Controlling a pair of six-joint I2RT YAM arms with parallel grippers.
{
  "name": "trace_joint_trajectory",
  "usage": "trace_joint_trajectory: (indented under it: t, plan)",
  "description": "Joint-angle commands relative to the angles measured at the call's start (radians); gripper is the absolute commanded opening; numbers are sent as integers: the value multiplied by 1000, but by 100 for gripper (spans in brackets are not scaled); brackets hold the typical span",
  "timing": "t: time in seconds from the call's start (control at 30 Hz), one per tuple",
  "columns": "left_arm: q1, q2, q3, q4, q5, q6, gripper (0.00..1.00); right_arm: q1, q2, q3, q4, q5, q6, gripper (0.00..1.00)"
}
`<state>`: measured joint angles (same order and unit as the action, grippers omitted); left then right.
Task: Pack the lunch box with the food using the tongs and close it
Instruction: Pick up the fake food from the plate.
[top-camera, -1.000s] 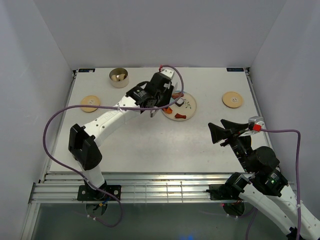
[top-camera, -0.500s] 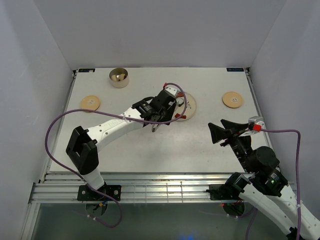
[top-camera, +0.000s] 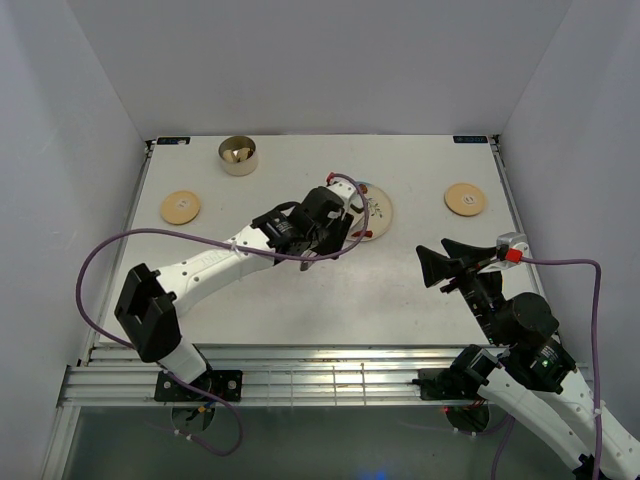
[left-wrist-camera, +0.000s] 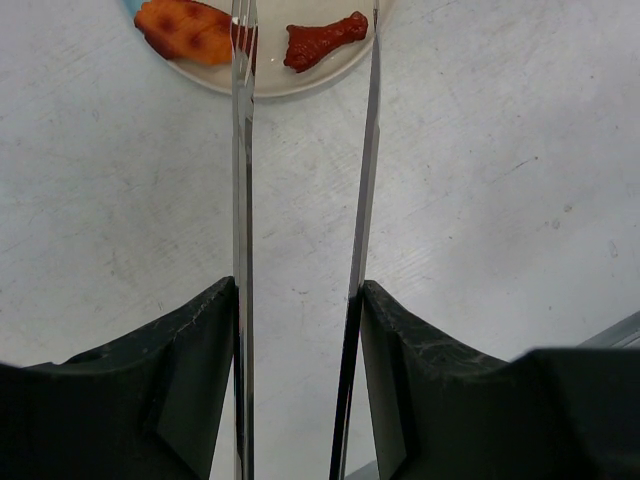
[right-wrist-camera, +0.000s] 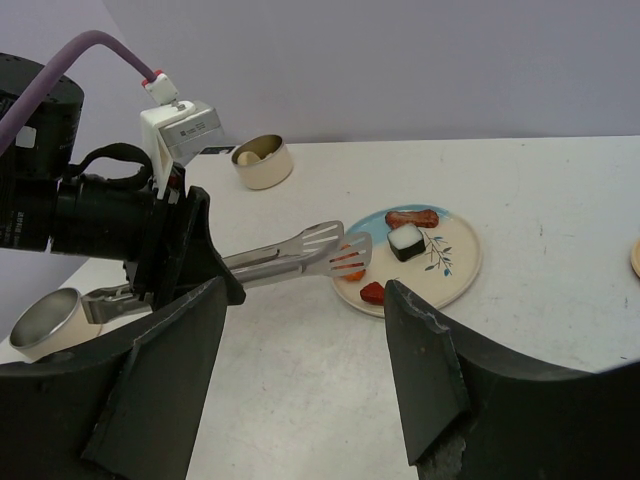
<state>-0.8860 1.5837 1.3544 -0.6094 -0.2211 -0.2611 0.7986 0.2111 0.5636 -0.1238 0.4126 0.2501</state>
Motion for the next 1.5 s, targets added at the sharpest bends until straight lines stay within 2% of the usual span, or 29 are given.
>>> trace_joint_trajectory:
  t: [0.0,1.03,1.47]
  plan:
    - [-5,2,15,40,42,31,60,2,10,-5,52,9,-9,70]
    - [-5,228,118,22,-29,65,60,2,-7,-4,49,9,-11,70]
    - [-5,246,138,22,-3,62,52,4,-13,-4,47,11,-9,70]
